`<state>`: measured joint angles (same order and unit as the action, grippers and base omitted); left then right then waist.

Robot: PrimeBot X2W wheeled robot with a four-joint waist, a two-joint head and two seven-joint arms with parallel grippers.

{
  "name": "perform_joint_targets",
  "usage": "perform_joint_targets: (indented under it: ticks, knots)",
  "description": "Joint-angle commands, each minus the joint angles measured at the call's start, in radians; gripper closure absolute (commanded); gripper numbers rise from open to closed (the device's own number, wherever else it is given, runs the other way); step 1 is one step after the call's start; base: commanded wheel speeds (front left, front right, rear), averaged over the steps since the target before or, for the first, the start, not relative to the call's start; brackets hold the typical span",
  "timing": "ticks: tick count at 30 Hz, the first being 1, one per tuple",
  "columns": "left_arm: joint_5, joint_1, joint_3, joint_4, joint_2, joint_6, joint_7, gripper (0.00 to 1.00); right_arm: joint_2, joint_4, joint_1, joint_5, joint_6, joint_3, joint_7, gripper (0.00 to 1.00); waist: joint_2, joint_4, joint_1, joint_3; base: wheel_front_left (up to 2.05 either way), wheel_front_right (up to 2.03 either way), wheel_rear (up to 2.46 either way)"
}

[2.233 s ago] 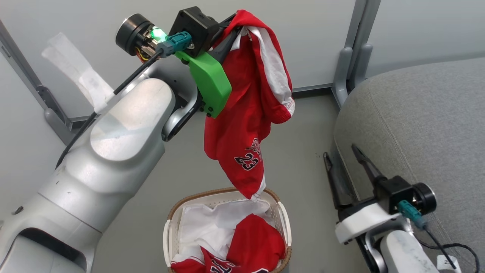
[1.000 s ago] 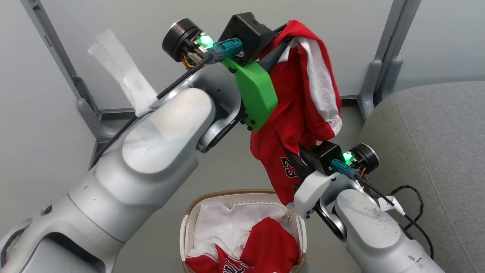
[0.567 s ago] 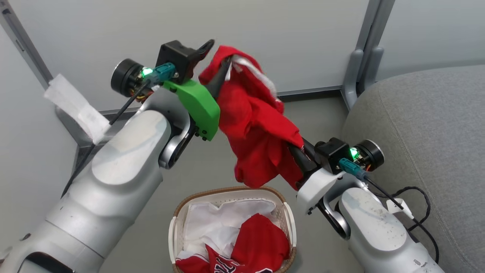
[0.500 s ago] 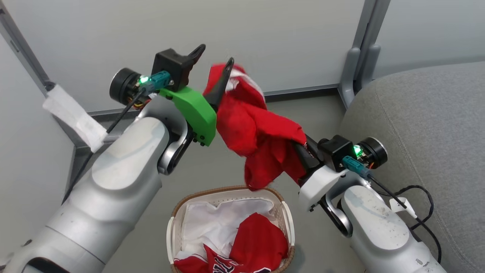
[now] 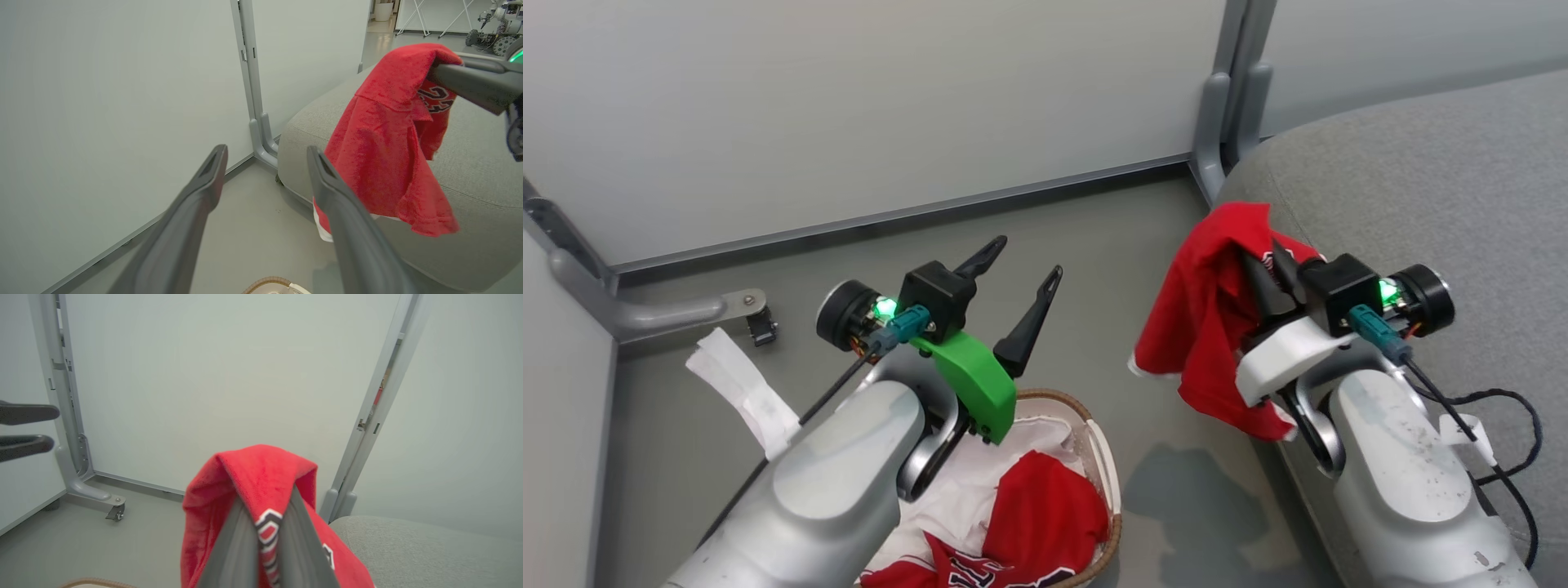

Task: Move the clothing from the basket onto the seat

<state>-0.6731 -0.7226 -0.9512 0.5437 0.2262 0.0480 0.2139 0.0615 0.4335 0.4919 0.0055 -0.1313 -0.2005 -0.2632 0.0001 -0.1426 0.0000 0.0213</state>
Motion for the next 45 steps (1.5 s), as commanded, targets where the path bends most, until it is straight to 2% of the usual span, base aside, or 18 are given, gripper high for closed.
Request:
perform_joint_targets:
  ticks: [1,7,15,21,29,35,39,45]
  knots:
    - [0.009,0.024,-0.003,-0.007,0.0,-0.001,0.009,0.0,0.009,-0.01,-0.02,-0.01,0.001,0.017,-0.002,1.0,-0.0001,-0.056,0.0,0.026,0.0,0.0,0.0]
    - [0.018,0.073,-0.02,-0.027,0.0,-0.014,0.025,0.0,0.021,-0.065,-0.038,-0.026,0.001,0.092,-0.002,1.0,-0.0001,-0.178,0.0,0.061,0.0,0.0,0.0]
    - [0.02,0.08,-0.025,-0.034,0.002,-0.019,0.03,0.0,0.023,-0.135,-0.06,-0.029,0.001,0.132,-0.002,1.0,-0.0001,-0.333,0.0,0.112,0.0,0.0,0.0]
    - [0.028,0.08,-0.04,-0.038,0.0,-0.016,0.029,0.0,0.017,-0.169,-0.084,-0.021,0.001,0.166,-0.002,1.0,-0.0001,-0.406,0.0,0.143,0.0,0.0,0.0]
    - [0.044,0.052,-0.058,-0.049,-0.006,-0.027,0.028,0.0,0.012,-0.187,-0.084,-0.032,0.001,0.213,-0.002,1.0,-0.0001,-0.414,0.0,0.185,0.0,0.0,0.0]
    - [0.061,0.027,-0.061,-0.081,0.006,-0.038,0.021,0.0,0.024,-0.169,-0.007,-0.019,0.001,0.246,-0.002,1.0,-0.0001,-0.373,0.0,0.237,0.0,0.0,0.0]
    - [0.076,0.004,-0.059,-0.113,0.025,-0.051,0.008,0.0,0.059,-0.149,0.096,-0.012,0.001,0.267,-0.002,1.0,-0.0001,-0.329,0.0,0.287,0.0,0.0,0.0]
    - [0.094,-0.035,-0.042,-0.177,0.068,-0.083,-0.02,0.0,0.166,-0.071,0.336,-0.018,0.001,0.302,-0.002,1.0,-0.0001,-0.264,0.0,0.377,0.0,0.0,0.0]
